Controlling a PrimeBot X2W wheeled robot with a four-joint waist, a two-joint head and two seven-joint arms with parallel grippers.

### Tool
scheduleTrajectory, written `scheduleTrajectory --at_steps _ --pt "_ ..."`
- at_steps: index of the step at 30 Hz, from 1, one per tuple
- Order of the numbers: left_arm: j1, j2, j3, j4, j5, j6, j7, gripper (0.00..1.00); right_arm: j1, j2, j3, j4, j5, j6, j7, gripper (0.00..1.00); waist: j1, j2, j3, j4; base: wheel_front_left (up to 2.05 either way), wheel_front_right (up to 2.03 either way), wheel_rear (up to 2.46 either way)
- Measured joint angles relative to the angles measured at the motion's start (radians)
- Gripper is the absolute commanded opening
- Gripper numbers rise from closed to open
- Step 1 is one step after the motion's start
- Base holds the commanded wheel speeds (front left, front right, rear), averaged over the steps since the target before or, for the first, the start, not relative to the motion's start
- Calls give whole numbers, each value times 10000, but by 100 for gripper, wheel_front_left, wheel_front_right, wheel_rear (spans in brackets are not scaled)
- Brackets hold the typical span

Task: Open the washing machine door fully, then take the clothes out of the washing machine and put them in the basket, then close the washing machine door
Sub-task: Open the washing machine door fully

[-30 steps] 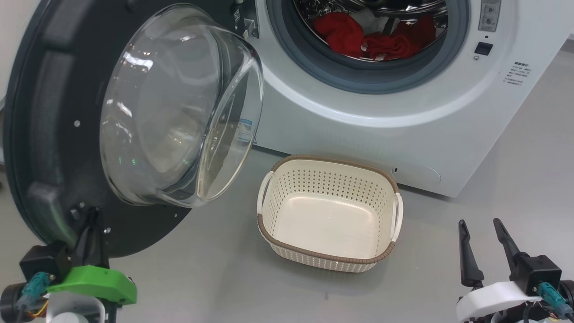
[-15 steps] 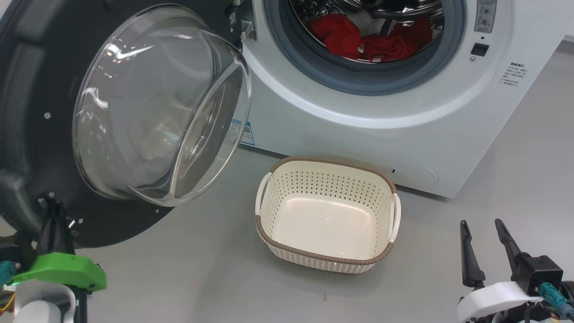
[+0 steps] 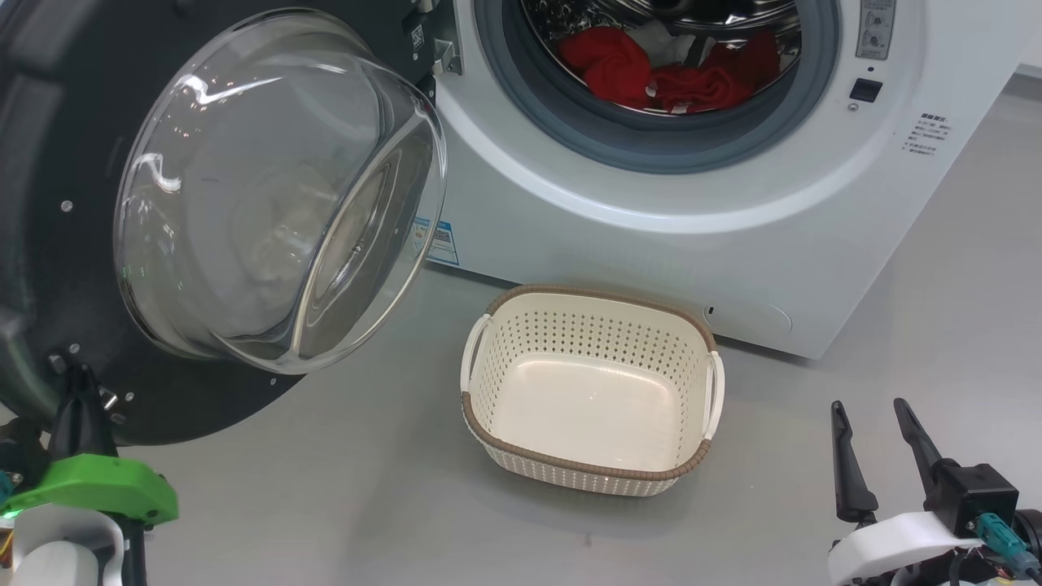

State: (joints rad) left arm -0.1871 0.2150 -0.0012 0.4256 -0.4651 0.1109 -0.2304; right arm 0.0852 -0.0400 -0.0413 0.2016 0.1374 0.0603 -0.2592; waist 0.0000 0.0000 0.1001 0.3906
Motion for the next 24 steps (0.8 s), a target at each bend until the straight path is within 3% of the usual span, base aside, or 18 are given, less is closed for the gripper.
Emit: scheduleTrajectory --at_steps 18,24 --pt "902 -924 -366 -1032 217 -33 -188 0 -180 8 136 -25 -77 92 0 100 0 0 83 -290 0 0 0" --pt "1184 -1269 -997 -1810 746 -393 -188 0 -200 10 192 -61 -77 92 0 100 0 0 39 -470 0 0 0"
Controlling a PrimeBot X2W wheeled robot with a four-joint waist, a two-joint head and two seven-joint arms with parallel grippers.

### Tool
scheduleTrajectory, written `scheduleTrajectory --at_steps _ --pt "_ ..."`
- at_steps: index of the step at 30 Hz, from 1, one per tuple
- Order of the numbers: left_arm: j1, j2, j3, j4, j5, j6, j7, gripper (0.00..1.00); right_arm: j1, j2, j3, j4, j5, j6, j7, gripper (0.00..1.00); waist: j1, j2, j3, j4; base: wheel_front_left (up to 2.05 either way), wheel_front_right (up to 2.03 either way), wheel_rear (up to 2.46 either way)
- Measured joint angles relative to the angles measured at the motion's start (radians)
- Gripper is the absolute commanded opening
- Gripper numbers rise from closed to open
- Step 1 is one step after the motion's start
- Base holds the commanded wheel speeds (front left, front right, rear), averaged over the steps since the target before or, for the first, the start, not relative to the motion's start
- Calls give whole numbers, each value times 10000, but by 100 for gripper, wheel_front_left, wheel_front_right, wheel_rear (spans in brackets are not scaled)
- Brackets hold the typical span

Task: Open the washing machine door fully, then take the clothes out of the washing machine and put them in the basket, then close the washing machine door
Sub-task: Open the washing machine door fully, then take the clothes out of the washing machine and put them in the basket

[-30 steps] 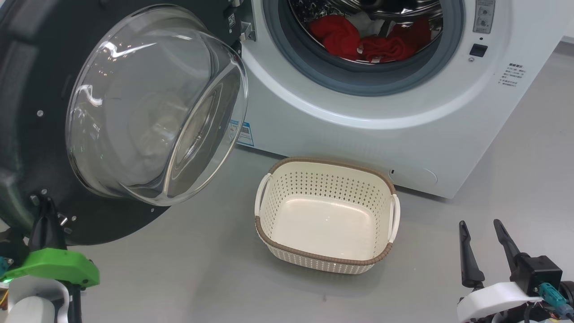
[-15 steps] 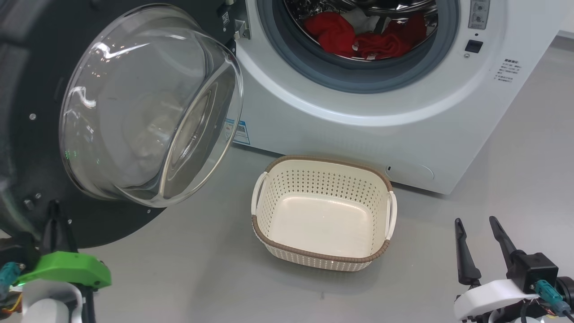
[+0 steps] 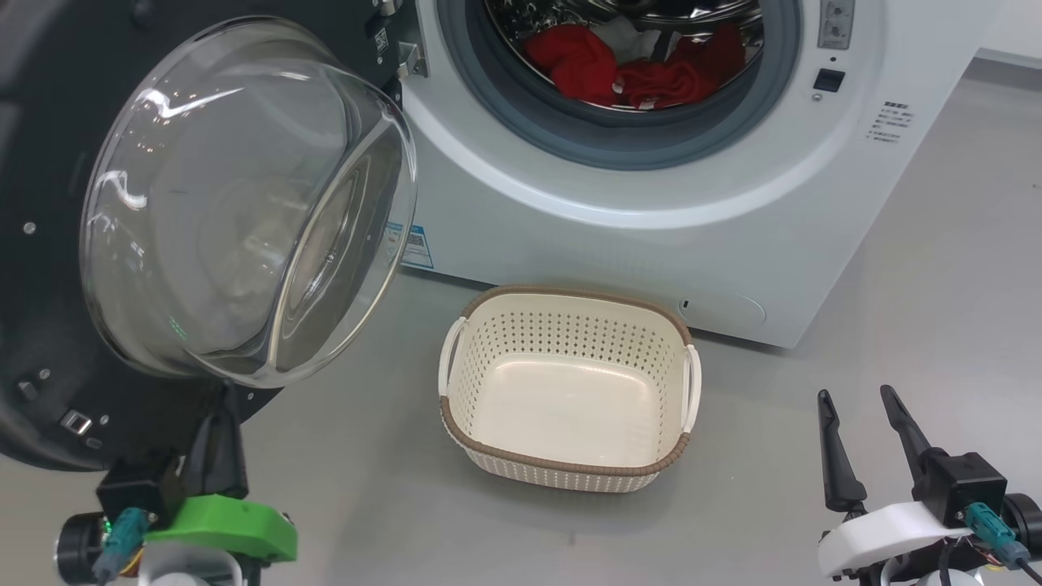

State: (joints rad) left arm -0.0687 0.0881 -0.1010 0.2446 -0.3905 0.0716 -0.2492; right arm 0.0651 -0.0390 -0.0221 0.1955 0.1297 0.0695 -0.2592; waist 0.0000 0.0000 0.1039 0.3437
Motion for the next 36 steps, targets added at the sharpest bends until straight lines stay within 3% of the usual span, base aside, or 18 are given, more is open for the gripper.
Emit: scheduleTrajectory --at_steps 10,11,12,13,14,36 --pt "541 -27 -803 -324 495 -437 0 0 -1 0 412 35 109 13 0 100 0 0 -205 -560 0 0 0" --pt "592 -23 -872 -313 529 -493 0 5 -1 0 466 35 140 13 0 100 0 0 -233 -632 0 0 0" --pt "639 -17 -938 -297 612 -504 0 42 1 2 516 36 186 13 0 100 0 0 -260 -704 0 0 0" --pt "676 -19 -978 -255 671 -502 0 95 2 2 564 40 198 12 0 100 0 0 -288 -775 0 0 0" --pt "707 -19 -986 -222 671 -502 0 100 5 2 594 40 209 12 0 100 0 0 -318 -849 0 0 0" --pt "1098 -10 -999 31 673 -472 0 100 679 4 968 -15 627 -211 0 100 0 0 -1007 -2352 0 0 0"
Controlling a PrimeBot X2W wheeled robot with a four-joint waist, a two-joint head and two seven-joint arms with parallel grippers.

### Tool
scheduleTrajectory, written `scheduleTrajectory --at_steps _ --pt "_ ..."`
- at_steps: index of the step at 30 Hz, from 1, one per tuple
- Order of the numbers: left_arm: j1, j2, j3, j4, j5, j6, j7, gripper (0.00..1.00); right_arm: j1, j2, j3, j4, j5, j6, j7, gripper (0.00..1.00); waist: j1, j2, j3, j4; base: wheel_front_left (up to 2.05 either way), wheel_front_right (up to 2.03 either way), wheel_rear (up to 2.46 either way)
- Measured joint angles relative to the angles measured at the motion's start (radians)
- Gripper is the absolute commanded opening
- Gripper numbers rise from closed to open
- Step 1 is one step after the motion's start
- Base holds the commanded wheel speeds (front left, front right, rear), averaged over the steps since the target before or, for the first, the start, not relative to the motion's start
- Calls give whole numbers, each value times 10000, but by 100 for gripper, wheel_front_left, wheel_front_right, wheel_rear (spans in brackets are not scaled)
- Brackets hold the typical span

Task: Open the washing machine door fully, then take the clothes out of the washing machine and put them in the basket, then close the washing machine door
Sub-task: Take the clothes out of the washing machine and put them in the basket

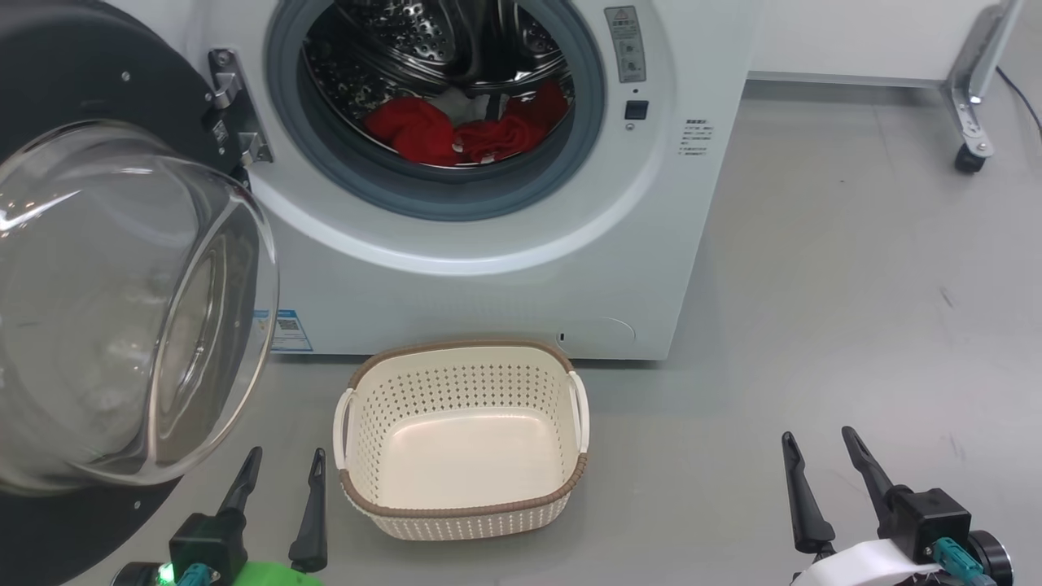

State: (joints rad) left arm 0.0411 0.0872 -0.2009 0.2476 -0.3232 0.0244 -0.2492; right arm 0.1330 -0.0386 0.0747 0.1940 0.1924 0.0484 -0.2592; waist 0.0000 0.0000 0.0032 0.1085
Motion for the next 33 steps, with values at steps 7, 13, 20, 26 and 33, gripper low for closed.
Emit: scheduleTrajectory --at_steps 7,13,20,26,33 --pt "0 0 -184 29 25 -21 2 100 49 2 -8 -109 23 -188 0 100 0 0 -98 -320 0 0 0" --pt "0 -4 -311 29 27 -48 13 100 191 6 -58 -238 40 -332 0 100 0 0 -137 -392 0 0 0" --pt "-1 -2 -341 21 75 -121 15 100 191 4 -35 -314 84 -412 0 100 0 0 -100 -440 0 0 0" --pt "-2 -2 -395 21 79 -125 15 100 191 4 -21 -324 94 -430 0 100 0 0 -87 -486 0 0 0" --pt "-4 -2 -433 23 79 -134 27 100 191 4 33 -343 98 -437 0 100 0 0 -84 -547 0 0 0"
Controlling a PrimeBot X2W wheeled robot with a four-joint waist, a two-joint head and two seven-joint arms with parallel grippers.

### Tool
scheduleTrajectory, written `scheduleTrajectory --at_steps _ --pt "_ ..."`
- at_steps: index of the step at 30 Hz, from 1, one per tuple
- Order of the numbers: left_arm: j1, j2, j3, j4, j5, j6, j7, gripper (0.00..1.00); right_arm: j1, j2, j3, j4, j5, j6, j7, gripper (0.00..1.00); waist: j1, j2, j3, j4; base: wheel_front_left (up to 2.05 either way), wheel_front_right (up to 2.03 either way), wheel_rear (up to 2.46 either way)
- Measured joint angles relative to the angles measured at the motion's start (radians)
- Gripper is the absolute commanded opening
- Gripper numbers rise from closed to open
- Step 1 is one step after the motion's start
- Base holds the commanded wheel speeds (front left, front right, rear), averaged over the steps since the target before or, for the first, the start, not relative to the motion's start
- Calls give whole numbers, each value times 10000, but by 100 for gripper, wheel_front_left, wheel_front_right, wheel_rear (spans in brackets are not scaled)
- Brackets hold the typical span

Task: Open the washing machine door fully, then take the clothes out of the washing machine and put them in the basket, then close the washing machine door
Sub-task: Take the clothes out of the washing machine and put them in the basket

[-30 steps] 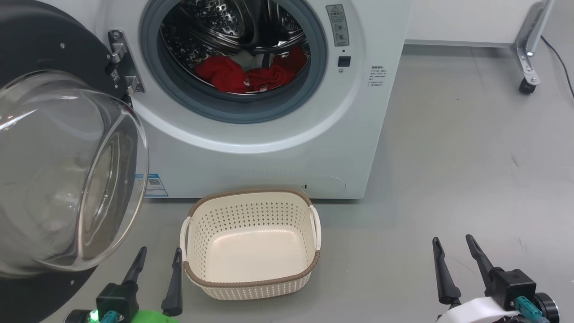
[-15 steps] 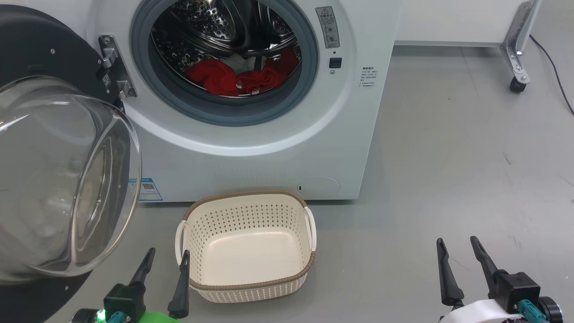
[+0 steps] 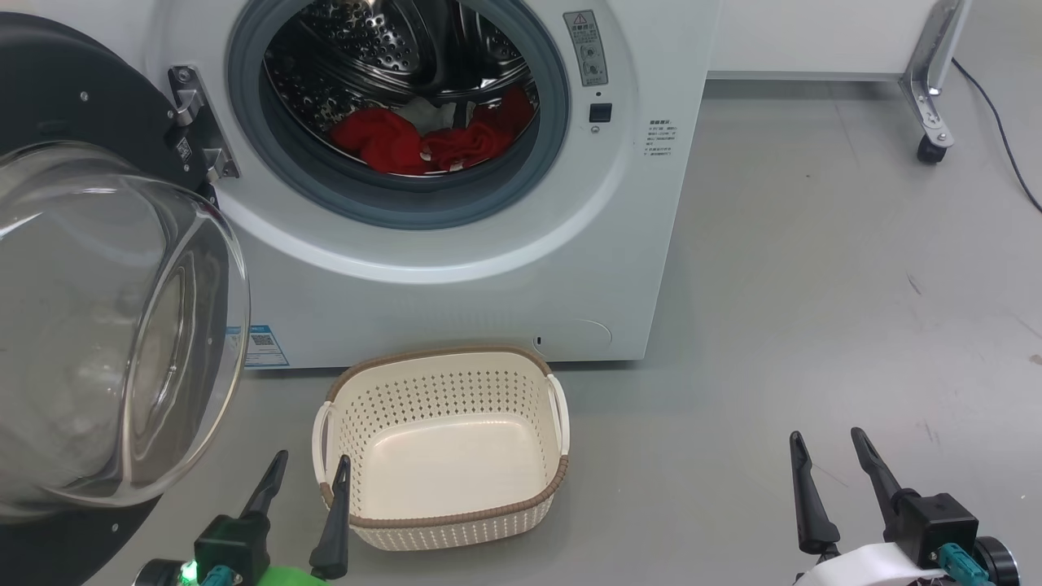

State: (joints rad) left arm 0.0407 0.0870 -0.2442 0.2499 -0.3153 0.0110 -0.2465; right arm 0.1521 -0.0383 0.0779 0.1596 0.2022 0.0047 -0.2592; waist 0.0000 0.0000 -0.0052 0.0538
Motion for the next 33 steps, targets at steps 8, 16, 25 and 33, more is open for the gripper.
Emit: scheduleTrajectory --at_steps 8,16,25,33 --pt "-7 -2 -58 -4 2 0 2 100 0 -2 13 -12 0 -75 0 100 0 0 32 -52 3 -3 0" --pt "-12 -4 -54 -4 27 27 0 100 0 0 8 -12 0 -75 0 100 0 0 38 -61 29 -29 0" --pt "-14 -6 -102 -2 46 27 0 100 0 0 17 -10 0 -75 0 100 0 0 19 -51 64 -64 0" --pt "-14 -10 -174 -13 46 25 0 100 0 0 44 -4 0 -73 0 100 0 0 6 -42 97 -97 0"
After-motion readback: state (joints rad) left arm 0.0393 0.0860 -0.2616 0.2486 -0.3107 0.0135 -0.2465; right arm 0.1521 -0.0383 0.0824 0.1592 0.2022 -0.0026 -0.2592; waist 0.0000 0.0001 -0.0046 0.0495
